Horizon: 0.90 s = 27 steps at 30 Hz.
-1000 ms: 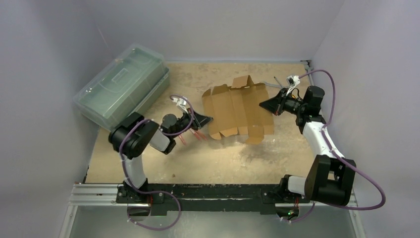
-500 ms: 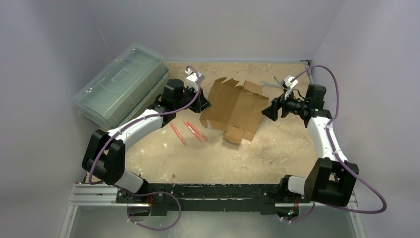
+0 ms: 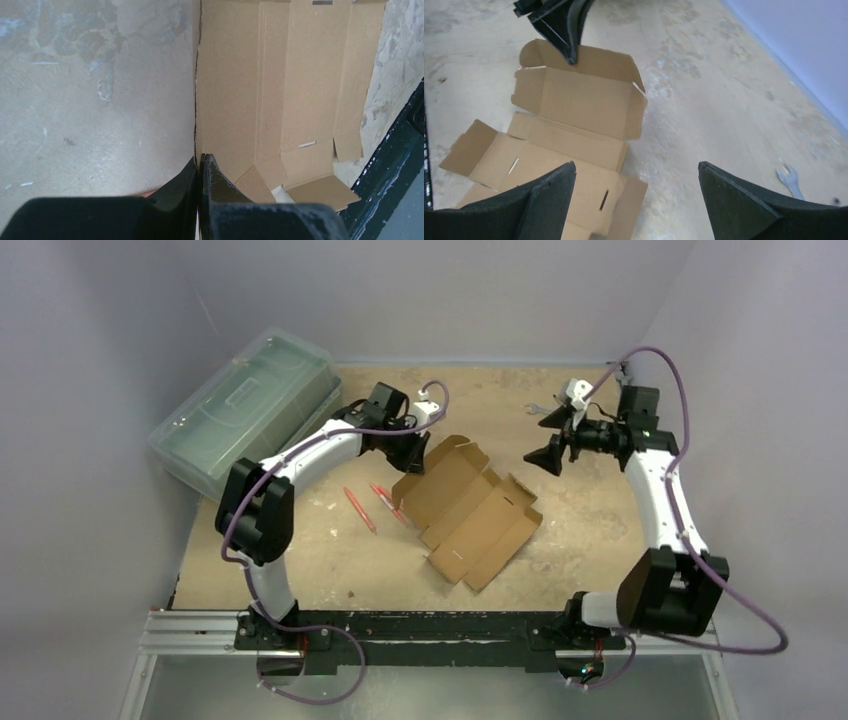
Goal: Fold the paper box
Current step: Fold the paper box at the center of the board.
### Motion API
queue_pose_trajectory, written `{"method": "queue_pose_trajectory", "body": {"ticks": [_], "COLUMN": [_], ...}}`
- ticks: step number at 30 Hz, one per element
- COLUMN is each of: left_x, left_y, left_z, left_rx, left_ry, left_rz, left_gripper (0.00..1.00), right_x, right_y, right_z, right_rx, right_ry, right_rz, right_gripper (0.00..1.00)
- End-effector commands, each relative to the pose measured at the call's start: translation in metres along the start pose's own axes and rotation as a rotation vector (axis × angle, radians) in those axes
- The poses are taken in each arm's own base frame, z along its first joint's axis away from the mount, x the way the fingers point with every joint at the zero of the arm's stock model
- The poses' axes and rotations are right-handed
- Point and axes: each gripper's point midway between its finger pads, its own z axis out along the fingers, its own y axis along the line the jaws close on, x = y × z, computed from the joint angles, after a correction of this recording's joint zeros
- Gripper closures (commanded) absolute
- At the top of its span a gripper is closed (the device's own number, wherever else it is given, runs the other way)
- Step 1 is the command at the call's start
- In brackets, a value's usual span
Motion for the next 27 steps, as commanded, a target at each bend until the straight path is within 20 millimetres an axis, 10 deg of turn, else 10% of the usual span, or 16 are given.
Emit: {"method": "queue_pose_trajectory", "body": {"ticks": [1,6,22,27], "left_x": [-0.026,-0.030,-0.032,-0.033], "left_y": [-0.022,-0.029,-0.046,-0.049], "left_z": [-0.007,-0.007,-0.016,-0.018], "left_rx": [0.043,0.052,0.097,0.107], "left_ry": [-0.024,-0.035,-0.111,-0.128], "left_rz": [0.118,0.133,0.151,0.154], "left_gripper": [1.00,1.00,1.00,1.00], "right_x": [-0.015,0.003,0.053,0.063], "right_y": [0.016,0.014,0.009,0.011], "right_z": [0.038,0.077,0.114,0.116], "right_rx": [-0.187,-0.231,-0.191,-0.199], "right_ry": [-0.019,0.032,0.169,0.185], "right_rz": [-0.043,0.113,0.251,0.270], "right_gripper": [0.05,0.05,0.21,0.43]}}
